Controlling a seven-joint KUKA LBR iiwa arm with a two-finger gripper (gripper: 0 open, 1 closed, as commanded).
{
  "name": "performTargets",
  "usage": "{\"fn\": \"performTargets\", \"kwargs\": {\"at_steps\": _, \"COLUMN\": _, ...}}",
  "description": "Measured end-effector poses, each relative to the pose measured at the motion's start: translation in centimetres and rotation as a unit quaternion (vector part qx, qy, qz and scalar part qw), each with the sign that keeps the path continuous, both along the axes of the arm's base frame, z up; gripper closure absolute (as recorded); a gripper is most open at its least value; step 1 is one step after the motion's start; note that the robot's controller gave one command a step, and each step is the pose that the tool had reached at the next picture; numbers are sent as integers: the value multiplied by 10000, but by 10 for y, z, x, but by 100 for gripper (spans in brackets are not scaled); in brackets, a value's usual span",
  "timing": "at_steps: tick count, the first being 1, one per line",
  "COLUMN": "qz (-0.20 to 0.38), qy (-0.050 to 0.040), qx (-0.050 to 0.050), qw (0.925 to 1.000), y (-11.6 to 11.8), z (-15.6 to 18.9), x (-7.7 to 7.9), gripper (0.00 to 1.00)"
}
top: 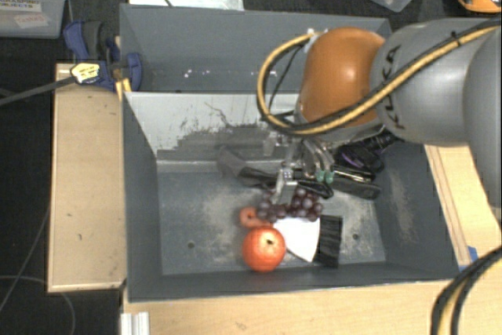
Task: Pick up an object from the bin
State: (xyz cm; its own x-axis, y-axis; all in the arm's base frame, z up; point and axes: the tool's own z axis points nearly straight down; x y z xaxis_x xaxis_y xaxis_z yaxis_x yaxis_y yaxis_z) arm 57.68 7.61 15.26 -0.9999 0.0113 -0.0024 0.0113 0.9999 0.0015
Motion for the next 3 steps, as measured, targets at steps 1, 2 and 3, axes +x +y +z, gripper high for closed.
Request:
{"fn": "performTargets", "kwargs": {"at_steps": 1, "qz": -2, "qy": 1, "qx": 0, "qw": 10000, "y": 0, "z": 0, "x": 0, "gripper": 0}}
{"fn": "performTargets", "kwargs": {"at_steps": 2, "qz": -36, "qy": -66, "qx": 8, "qw": 10000, "y": -1, "z": -13, "x": -13, "gripper": 0}}
{"fn": "performTargets", "kwargs": {"at_steps": 3, "qz": 1061, "qy": -87, "qx": -2, "qw": 9943, "y": -44, "z": 9, "x": 0, "gripper": 0}}
